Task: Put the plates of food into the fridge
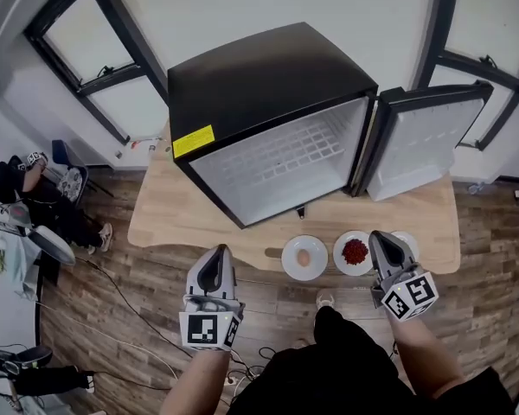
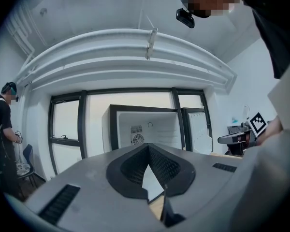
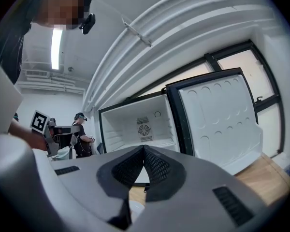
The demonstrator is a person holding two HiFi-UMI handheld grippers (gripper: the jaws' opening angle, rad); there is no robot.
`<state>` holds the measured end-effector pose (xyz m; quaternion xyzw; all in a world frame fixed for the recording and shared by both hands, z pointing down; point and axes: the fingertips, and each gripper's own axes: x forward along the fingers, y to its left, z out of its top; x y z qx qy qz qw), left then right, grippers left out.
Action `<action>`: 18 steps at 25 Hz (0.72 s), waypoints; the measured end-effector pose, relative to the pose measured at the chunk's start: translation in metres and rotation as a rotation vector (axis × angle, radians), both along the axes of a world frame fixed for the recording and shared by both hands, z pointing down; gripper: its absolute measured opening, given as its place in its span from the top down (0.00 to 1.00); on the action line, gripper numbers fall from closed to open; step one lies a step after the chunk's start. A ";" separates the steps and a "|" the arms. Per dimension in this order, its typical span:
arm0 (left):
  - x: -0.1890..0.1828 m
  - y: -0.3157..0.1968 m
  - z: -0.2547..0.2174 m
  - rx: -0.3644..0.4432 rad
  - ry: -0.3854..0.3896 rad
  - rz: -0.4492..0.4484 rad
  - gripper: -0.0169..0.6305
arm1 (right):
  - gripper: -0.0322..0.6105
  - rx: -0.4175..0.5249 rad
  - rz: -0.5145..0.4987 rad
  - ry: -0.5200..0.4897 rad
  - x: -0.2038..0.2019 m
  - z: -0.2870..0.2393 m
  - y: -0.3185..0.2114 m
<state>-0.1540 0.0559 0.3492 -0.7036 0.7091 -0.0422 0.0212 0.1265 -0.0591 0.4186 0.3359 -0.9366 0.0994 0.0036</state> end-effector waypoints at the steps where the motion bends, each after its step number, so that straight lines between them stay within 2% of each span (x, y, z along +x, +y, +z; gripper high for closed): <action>1: 0.001 -0.011 0.001 -0.004 -0.003 0.008 0.97 | 0.92 -0.010 0.006 -0.003 0.000 0.003 -0.009; 5: 0.006 -0.048 0.002 -0.012 -0.009 0.022 0.97 | 0.92 -0.031 -0.001 -0.009 -0.001 0.007 -0.038; 12: 0.007 -0.098 -0.003 -0.004 -0.003 -0.008 0.97 | 0.92 -0.027 -0.030 -0.015 -0.002 0.008 -0.078; 18: 0.020 -0.122 -0.003 0.003 -0.028 0.027 0.97 | 0.92 -0.035 0.019 -0.022 0.011 0.015 -0.101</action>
